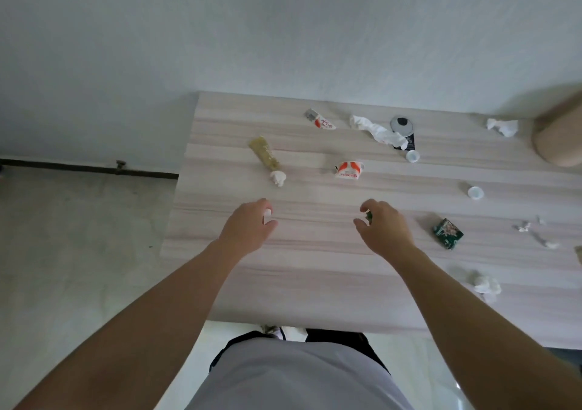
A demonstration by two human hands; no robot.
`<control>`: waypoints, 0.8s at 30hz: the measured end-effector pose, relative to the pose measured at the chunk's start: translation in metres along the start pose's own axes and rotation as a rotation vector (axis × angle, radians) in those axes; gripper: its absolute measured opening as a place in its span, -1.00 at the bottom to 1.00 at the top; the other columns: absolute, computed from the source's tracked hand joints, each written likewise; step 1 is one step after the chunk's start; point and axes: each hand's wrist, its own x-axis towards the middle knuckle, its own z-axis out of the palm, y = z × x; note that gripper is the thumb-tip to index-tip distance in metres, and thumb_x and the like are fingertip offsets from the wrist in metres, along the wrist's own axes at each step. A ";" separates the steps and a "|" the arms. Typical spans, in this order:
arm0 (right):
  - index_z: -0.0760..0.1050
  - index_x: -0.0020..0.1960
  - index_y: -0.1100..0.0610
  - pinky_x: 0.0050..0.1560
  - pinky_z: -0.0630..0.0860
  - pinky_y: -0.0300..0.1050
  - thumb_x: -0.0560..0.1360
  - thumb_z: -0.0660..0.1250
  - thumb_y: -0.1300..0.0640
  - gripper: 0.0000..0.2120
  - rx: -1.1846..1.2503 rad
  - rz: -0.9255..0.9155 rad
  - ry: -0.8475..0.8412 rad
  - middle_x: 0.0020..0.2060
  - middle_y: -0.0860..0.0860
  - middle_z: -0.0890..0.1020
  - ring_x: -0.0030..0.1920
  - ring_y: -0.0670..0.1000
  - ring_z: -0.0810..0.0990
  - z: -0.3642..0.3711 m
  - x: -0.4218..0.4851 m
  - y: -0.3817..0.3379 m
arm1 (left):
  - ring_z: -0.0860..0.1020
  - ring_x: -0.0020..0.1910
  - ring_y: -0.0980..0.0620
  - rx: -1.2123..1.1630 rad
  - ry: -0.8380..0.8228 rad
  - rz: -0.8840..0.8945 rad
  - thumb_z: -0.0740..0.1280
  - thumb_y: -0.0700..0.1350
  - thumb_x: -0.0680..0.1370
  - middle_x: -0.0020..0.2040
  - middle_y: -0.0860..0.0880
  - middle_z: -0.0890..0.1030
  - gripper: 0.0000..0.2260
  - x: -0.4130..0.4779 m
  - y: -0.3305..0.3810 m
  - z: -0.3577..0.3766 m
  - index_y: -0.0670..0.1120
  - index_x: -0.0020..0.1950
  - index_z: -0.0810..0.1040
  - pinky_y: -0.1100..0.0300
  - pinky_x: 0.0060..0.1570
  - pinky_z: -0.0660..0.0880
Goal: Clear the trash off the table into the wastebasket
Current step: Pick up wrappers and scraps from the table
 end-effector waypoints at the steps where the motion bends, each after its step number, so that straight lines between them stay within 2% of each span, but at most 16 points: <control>1: 0.46 0.21 0.05 -0.09 0.48 -0.08 0.51 0.34 -0.03 -0.68 0.012 -0.005 0.004 0.01 0.01 0.57 -0.06 0.06 0.56 -0.002 0.005 -0.001 | 0.54 -0.16 -0.08 -0.013 0.001 -0.004 0.39 -0.03 0.45 -0.12 -0.07 0.58 -0.79 0.006 0.001 -0.001 -0.06 0.04 0.51 0.14 -0.15 0.45; 3: 0.41 0.28 0.04 -0.05 0.50 -0.06 0.49 0.36 -0.08 -0.58 0.023 -0.022 0.005 0.04 0.02 0.56 -0.02 0.07 0.58 -0.007 0.018 -0.004 | 0.54 -0.13 -0.05 -0.025 0.018 0.000 0.42 -0.04 0.44 -0.04 -0.07 0.57 -0.75 0.019 0.002 -0.001 -0.07 0.05 0.48 0.14 -0.11 0.46; 5: 0.35 0.33 0.03 -0.03 0.51 -0.02 0.48 0.37 -0.11 -0.51 0.020 -0.036 -0.005 0.08 0.04 0.52 -0.01 0.09 0.58 -0.013 0.033 -0.005 | 0.54 -0.04 -0.09 -0.003 0.040 0.003 0.41 -0.03 0.45 0.06 -0.09 0.53 -0.70 0.031 0.005 -0.001 -0.06 0.12 0.44 0.08 -0.05 0.47; 8: 0.29 0.37 0.01 -0.04 0.52 -0.01 0.47 0.39 -0.11 -0.44 0.022 -0.053 -0.014 0.11 0.06 0.45 -0.05 0.07 0.57 -0.021 0.058 -0.005 | 0.55 -0.01 -0.15 0.015 0.058 -0.036 0.40 0.00 0.46 0.13 -0.11 0.47 -0.62 0.050 0.014 -0.002 -0.03 0.22 0.39 0.02 -0.02 0.51; 14: 0.25 0.40 -0.02 0.02 0.54 0.03 0.44 0.44 -0.09 -0.37 0.033 -0.057 -0.077 0.23 0.11 0.38 -0.01 0.14 0.59 -0.025 0.108 -0.003 | 0.56 0.02 -0.24 0.046 0.068 -0.133 0.39 0.01 0.45 0.20 -0.16 0.44 -0.60 0.091 0.022 0.001 -0.01 0.25 0.41 -0.03 -0.02 0.53; 18: 0.22 0.46 -0.03 0.08 0.53 0.06 0.44 0.43 -0.11 -0.32 0.008 -0.072 -0.147 0.27 0.14 0.35 0.07 0.19 0.57 -0.020 0.131 -0.002 | 0.57 -0.03 -0.24 0.048 0.062 -0.162 0.38 0.02 0.45 0.16 -0.13 0.45 -0.66 0.105 0.022 0.009 0.03 0.19 0.45 -0.01 -0.07 0.53; 21: 0.25 0.45 -0.05 0.10 0.52 0.10 0.45 0.40 -0.11 -0.36 0.010 -0.106 -0.181 0.25 0.13 0.35 0.08 0.24 0.56 -0.014 0.143 -0.003 | 0.56 -0.07 -0.23 0.063 0.053 -0.166 0.37 0.03 0.46 0.12 -0.12 0.45 -0.71 0.113 0.020 0.016 0.03 0.14 0.47 0.01 -0.13 0.51; 24: 0.37 0.34 -0.05 0.06 0.55 0.10 0.48 0.36 -0.13 -0.52 -0.006 -0.148 -0.205 0.19 0.13 0.37 -0.01 0.26 0.58 -0.004 0.148 -0.004 | 0.55 -0.09 -0.27 0.056 0.049 -0.165 0.37 -0.02 0.46 0.09 -0.16 0.45 -0.72 0.117 0.018 0.023 -0.02 0.13 0.49 0.01 -0.16 0.50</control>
